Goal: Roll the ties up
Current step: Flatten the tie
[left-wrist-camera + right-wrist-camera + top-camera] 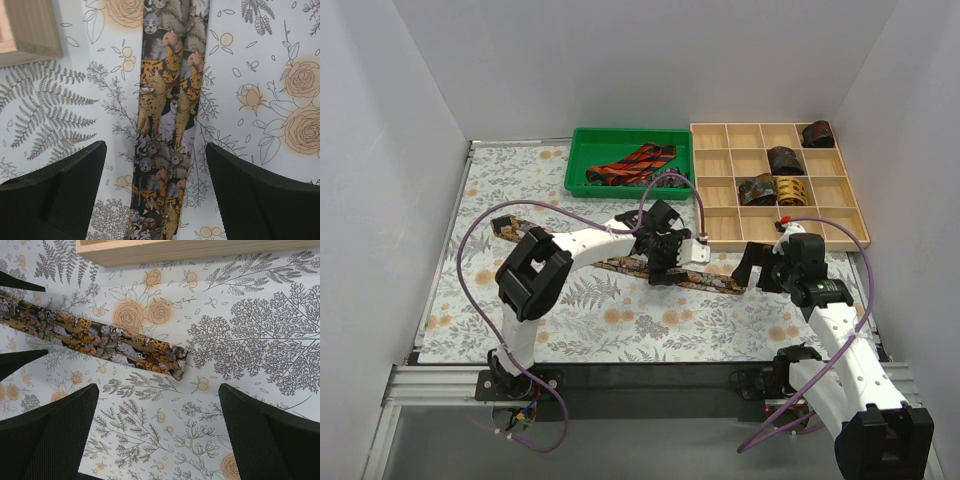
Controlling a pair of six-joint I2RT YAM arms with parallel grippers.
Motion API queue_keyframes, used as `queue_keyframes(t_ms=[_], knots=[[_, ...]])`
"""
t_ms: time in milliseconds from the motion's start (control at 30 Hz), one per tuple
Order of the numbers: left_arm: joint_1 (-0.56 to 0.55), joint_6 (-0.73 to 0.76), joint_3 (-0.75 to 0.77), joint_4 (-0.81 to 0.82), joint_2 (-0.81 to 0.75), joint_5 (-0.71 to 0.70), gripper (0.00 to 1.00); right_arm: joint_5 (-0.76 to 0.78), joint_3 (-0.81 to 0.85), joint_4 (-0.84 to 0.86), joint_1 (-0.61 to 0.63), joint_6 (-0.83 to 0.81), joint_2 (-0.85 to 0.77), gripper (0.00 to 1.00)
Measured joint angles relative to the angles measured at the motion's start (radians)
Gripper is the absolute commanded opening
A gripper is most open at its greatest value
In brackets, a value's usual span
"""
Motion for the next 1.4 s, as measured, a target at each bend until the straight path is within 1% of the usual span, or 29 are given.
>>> queue_keyframes(t_ms=[233,267,433,467,567,600,700,833,900,933,1033,1067,1133,1200,1267,1400], knots=[[-0.026,0.033,0.027,-0.041,0.056,0.000,0.73,-0.033,-0.019,0.002,0.000,0.000,0.004,0.93],[-0.027,0.035,0.037,-0.045,0.062,0.001,0.70,-0.040,-0.021,0.003,0.000,0.000,0.005,0.93],[-0.030,0.037,0.068,-0.052,0.084,-0.003,0.61,-0.058,-0.032,0.003,0.000,0.001,0.006,0.93],[-0.030,0.037,0.068,-0.055,0.084,-0.003,0.57,-0.059,-0.032,0.004,0.000,0.001,0.006,0.92],[-0.034,0.039,0.068,-0.063,0.085,0.000,0.50,-0.062,-0.032,0.005,0.000,0.001,0.006,0.92],[-0.034,0.039,0.068,-0.067,0.085,0.001,0.45,-0.063,-0.032,0.005,0.000,0.001,0.006,0.92],[-0.039,0.040,0.068,-0.075,0.085,0.003,0.40,-0.063,-0.032,0.005,0.000,0.000,0.013,0.92],[-0.042,0.040,0.068,-0.081,0.085,0.005,0.38,-0.064,-0.032,0.008,0.000,0.001,0.026,0.92],[-0.044,0.040,0.068,-0.082,0.085,0.004,0.39,-0.065,-0.032,0.013,0.000,0.001,0.031,0.93],[-0.045,0.040,0.068,-0.082,0.085,0.003,0.41,-0.066,-0.033,0.017,0.000,0.002,0.031,0.92],[-0.045,0.039,0.068,-0.077,0.085,0.000,0.44,-0.065,-0.048,0.035,0.000,0.008,0.034,0.92],[-0.045,0.037,0.068,-0.076,0.085,-0.003,0.49,-0.064,-0.052,0.035,0.000,0.011,0.036,0.92],[-0.045,0.032,0.068,-0.071,0.083,-0.008,0.52,-0.060,-0.059,0.043,0.000,0.019,0.045,0.91],[-0.047,0.017,0.068,-0.069,0.081,-0.019,0.57,-0.053,-0.063,0.055,0.000,0.033,0.058,0.89],[-0.048,-0.007,0.068,-0.070,0.073,-0.034,0.59,-0.045,-0.064,0.075,0.000,0.053,0.074,0.88],[-0.051,-0.106,0.059,-0.041,0.013,-0.072,0.60,-0.047,-0.078,0.144,-0.003,0.099,0.111,0.81]])
